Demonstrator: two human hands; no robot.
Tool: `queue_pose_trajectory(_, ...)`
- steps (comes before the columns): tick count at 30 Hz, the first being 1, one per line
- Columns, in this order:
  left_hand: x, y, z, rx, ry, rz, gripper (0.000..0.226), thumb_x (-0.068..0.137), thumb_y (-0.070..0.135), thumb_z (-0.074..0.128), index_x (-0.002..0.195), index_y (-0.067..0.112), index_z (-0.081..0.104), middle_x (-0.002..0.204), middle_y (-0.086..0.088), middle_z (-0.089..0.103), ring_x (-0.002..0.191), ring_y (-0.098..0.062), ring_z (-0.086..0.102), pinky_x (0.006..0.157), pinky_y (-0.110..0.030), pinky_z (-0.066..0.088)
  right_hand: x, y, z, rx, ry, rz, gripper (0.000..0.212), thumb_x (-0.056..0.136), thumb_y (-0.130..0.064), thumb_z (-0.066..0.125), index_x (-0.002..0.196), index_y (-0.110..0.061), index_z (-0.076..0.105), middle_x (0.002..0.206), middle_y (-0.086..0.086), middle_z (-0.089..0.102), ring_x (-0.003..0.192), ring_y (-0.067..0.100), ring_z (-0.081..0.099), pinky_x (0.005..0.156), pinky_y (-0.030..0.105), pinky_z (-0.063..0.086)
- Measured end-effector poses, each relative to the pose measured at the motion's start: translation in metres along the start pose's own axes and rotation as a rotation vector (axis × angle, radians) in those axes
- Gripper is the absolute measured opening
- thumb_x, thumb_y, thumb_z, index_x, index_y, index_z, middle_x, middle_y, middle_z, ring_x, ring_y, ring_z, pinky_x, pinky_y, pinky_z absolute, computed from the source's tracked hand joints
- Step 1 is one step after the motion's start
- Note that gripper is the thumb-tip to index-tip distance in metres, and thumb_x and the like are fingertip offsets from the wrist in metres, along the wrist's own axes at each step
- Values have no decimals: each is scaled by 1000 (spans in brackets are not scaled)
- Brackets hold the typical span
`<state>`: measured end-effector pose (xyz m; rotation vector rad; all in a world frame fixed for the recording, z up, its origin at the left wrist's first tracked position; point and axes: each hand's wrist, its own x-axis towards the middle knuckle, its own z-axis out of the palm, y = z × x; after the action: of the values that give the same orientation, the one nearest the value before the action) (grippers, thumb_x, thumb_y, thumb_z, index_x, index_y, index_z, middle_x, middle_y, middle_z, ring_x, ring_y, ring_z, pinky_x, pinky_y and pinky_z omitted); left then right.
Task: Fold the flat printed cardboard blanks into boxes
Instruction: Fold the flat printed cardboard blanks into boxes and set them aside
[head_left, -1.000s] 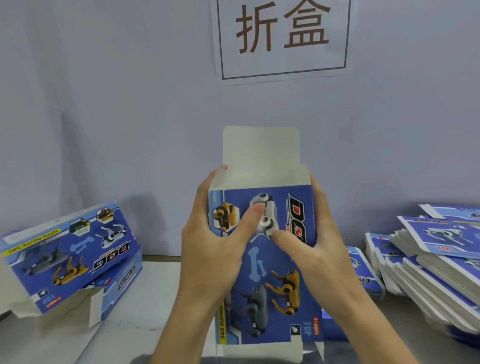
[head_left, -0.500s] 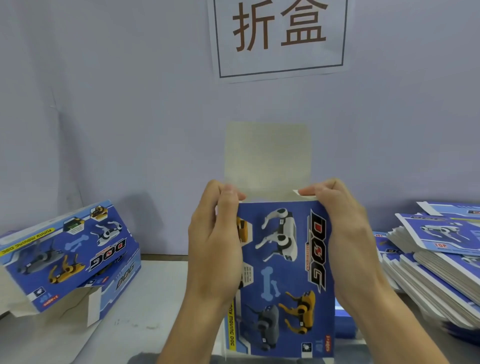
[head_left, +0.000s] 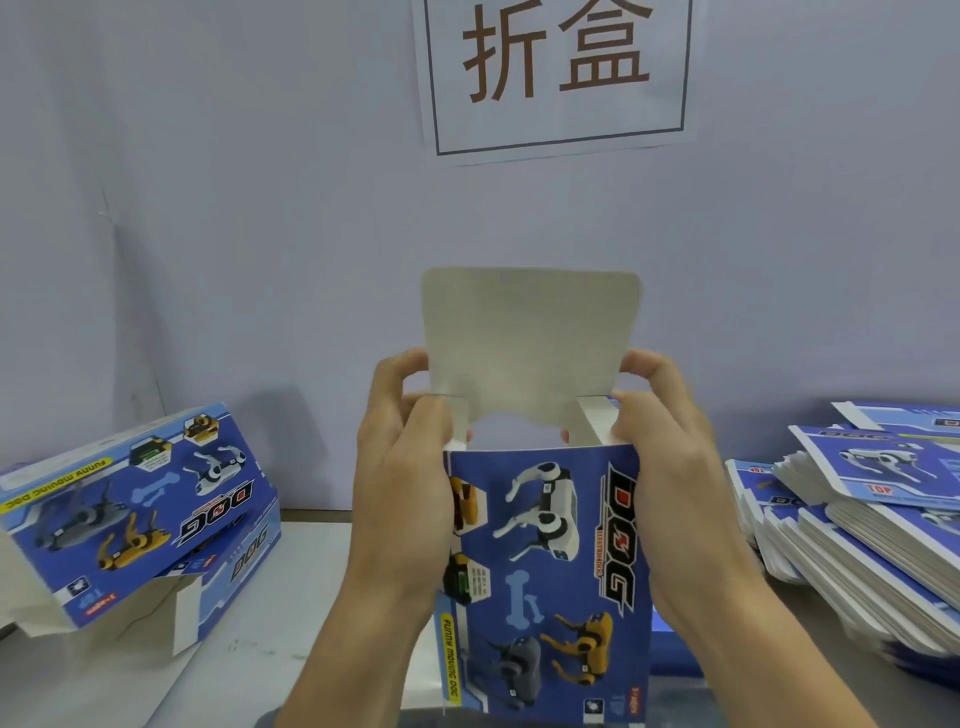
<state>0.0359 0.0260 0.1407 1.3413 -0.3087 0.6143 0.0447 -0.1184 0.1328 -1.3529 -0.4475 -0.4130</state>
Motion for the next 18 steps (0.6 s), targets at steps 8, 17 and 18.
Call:
queue_pose_trajectory(8, -4, -12, 3, -43, 83, 92, 32, 85, 33, 39, 71, 18, 62, 92, -13, 71, 80, -26, 70, 62, -41, 50, 4, 9, -8, 1, 222, -16, 35, 82, -40, 44, 73, -14, 66, 85, 14, 72, 71, 25, 72, 63, 37, 52)
queue_pose_trajectory(17, 0, -11, 2, 40, 221, -3, 26, 101, 44, 35, 99, 33, 58, 102, -14, 66, 76, -37, 57, 59, -41, 48, 6, 3, -11, 12, -159, -66, 50, 96, -16, 51, 143, -31, 49, 110, -2, 70, 89, 2, 72, 76, 17, 55)
queue_pose_trajectory(18, 1, -10, 1, -11, 224, -61, 24, 103, 45, 36, 104, 32, 57, 109, -18, 64, 72, -32, 58, 57, -39, 48, 6, 3, -13, 27, -206, -48, 65, 91, -14, 58, 145, -45, 41, 118, -2, 68, 97, 8, 72, 82, 24, 57)
